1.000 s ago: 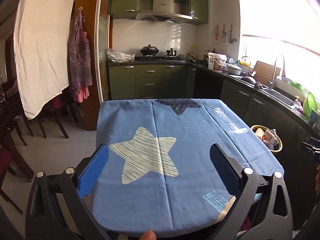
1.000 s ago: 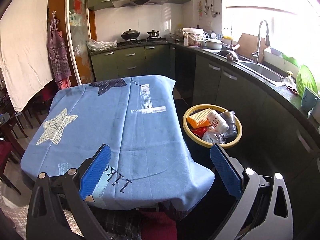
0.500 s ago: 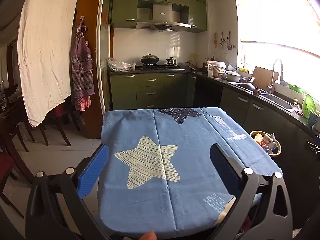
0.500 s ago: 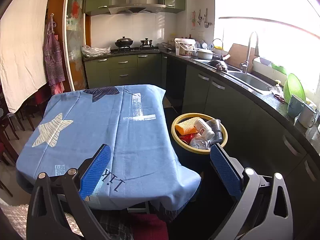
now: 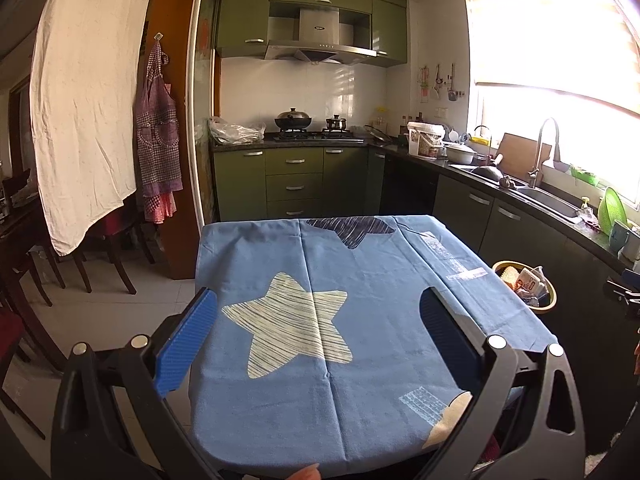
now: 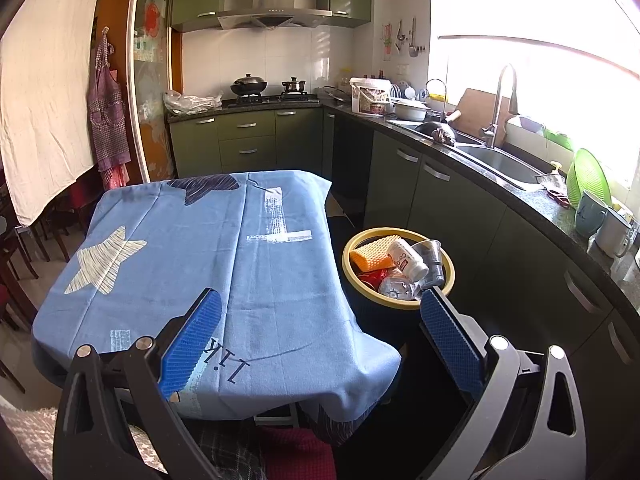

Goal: Collect trash

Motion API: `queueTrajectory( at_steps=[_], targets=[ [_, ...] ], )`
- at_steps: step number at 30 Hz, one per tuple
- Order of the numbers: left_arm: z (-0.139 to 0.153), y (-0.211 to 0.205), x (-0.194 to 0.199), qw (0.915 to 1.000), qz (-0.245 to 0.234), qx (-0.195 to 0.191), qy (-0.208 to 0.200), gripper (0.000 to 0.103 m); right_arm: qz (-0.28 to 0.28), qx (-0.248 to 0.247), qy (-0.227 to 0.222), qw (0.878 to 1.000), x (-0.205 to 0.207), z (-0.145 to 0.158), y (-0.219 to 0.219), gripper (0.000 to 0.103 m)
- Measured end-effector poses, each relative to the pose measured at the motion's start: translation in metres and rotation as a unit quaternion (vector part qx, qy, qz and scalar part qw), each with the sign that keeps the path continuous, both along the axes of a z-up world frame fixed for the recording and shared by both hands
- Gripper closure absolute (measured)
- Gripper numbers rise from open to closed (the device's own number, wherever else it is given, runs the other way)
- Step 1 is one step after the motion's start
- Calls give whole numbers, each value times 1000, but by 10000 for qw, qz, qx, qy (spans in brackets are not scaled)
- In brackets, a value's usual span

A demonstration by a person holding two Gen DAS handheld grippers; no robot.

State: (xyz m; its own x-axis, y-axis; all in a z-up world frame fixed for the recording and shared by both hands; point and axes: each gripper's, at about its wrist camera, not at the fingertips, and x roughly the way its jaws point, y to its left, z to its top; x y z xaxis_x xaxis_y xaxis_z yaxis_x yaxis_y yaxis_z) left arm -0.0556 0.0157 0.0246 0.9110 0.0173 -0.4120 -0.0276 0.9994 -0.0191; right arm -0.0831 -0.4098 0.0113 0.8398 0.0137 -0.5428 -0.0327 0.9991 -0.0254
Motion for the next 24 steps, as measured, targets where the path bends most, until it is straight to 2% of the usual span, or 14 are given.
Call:
queueTrajectory(
  at_steps=[24],
  targets=[
    [-4,-8,4,9998,-165,78,76,7,16,-13,55,10000,5,-3,4,5]
  ],
)
